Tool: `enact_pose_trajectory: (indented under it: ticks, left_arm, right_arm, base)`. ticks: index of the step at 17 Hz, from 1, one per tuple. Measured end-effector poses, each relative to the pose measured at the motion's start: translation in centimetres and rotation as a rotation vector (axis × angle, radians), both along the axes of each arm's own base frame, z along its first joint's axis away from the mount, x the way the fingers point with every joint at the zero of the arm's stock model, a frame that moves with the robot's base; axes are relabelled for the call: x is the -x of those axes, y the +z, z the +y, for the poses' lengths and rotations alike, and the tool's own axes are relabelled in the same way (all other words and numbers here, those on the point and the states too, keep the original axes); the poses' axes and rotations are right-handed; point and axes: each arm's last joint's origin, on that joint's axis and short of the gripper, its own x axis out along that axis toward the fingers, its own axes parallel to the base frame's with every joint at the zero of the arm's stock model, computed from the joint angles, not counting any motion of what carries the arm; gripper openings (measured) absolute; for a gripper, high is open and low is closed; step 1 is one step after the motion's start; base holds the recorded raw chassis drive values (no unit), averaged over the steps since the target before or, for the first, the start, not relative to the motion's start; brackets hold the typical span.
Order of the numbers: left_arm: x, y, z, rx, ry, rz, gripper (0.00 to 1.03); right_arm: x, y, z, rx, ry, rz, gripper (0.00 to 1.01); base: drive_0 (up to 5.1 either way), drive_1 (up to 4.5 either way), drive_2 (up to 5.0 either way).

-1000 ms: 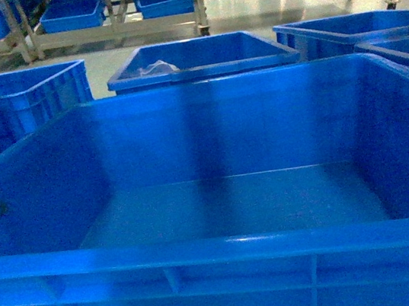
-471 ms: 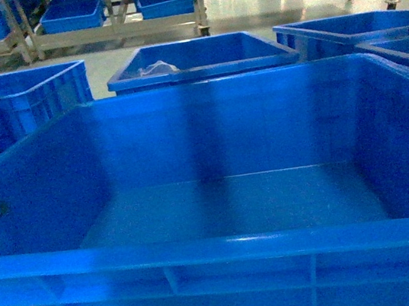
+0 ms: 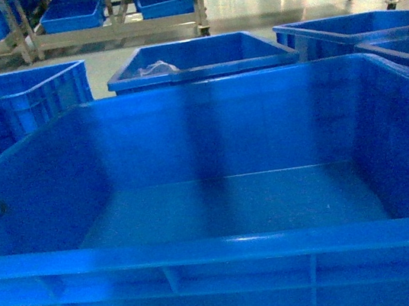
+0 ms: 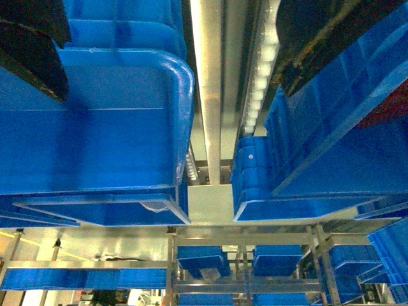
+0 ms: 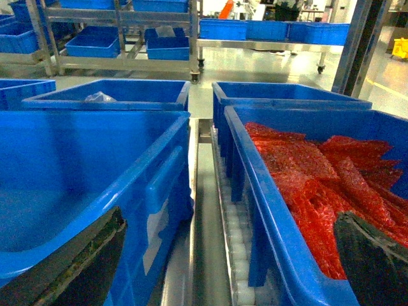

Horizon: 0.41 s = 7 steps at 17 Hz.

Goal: Place box next to blue box on left shelf

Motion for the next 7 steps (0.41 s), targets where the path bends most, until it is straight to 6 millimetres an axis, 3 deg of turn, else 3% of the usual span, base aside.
enact_pose_trajectory:
  ticks: [7]
  left_arm:
    - [0.00,0.00,0.00,0.000,0.000,0.000,0.98]
  right_arm:
    - [0.00,0.00,0.00,0.000,0.000,0.000,0.98]
  base:
    - [0.0,0.00,0.0]
